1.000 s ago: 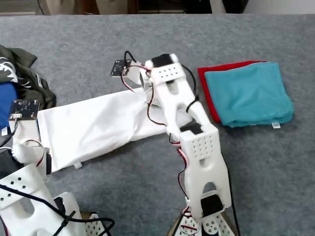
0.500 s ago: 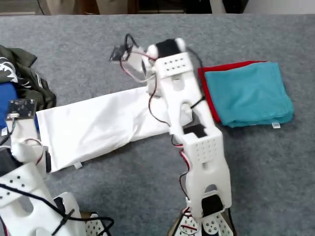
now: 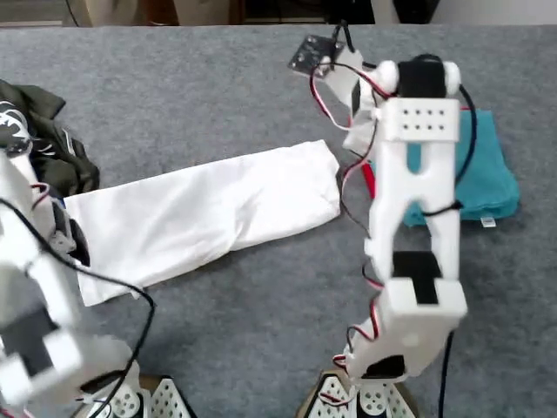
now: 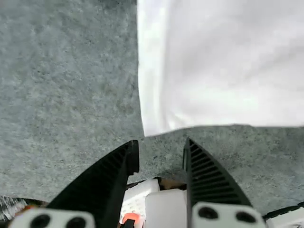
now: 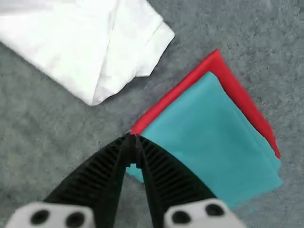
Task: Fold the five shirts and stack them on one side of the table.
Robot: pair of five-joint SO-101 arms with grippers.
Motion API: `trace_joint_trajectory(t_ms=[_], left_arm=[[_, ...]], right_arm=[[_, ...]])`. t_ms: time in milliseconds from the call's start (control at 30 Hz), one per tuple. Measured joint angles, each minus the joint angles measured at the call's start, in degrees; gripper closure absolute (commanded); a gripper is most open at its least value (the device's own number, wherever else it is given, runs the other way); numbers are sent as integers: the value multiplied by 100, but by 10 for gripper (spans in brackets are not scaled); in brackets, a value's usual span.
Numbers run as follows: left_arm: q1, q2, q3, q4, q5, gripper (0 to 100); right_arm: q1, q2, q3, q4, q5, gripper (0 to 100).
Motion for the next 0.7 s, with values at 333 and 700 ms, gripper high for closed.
trace_joint_trajectory(t_ms=[333,700], left_arm=[[-308,2224,-1538,-9,-835,827],[202,3226,-1582,-747,-633,830]], right_arm=[[44,-1099,958,0,316,993],[44,-1433,993,0,316,993]])
